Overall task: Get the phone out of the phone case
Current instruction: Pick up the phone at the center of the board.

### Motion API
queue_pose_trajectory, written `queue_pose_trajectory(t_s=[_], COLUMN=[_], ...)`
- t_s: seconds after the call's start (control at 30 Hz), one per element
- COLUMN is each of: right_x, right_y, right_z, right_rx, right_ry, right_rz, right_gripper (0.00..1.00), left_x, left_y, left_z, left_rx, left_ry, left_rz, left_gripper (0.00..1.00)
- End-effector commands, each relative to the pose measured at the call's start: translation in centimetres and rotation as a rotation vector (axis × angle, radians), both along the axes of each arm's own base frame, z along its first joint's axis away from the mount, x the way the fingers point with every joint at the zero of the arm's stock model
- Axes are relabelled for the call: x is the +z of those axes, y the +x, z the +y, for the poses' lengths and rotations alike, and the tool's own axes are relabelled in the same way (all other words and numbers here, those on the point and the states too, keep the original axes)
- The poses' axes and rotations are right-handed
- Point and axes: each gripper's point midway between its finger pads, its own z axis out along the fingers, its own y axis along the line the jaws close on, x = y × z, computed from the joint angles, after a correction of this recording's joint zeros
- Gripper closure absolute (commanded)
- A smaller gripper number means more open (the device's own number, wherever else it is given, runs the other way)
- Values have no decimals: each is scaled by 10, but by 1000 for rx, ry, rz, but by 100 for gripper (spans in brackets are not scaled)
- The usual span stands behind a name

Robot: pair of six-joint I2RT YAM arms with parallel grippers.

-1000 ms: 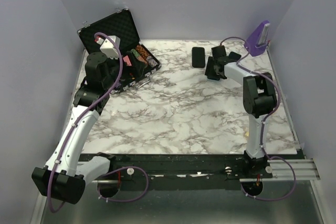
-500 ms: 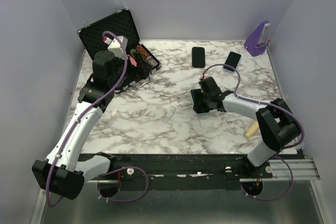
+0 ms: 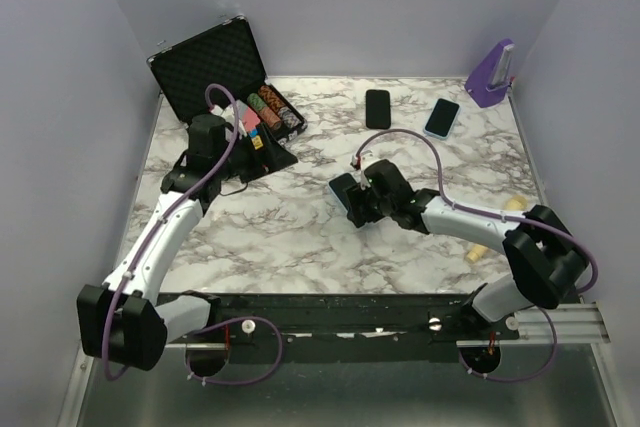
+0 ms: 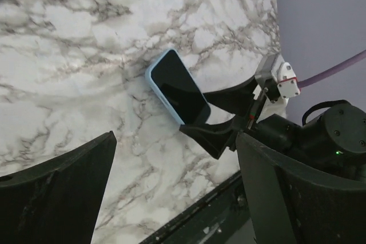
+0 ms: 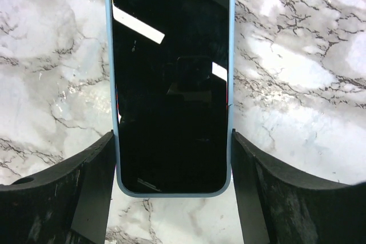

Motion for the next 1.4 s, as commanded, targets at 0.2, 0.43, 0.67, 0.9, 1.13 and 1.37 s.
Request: queue_pose_trajectory(t_s=[0.2,0.43,0.67,0.9,1.13,1.37], right_x=[56,70,86,99,110,158], right_y=[1,-9,-23,-31,-30,-30], right_z=[10,13,22,25,16,20], right_rx=[18,42,80,96,-61,-62], right_ry=[212,267,351,405,460,747], right_rz=[-171,-165,-135,-128,-59,41], right_gripper=[99,99,99,99,1,0], left_x=[-60,-68,-70,-70,-17,60], left_y=[-26,-15,-1,0,13,12], left_z=[-78,-143,-159,-156,-132,-106], left_rx=[-198,-268,-256,-249,-201,-175], left_ry=[-411,-519,-497,-411,-309,-393], left_rz=[322,395,362,336,125,-81], left_gripper=[4,5,38,95,100,100])
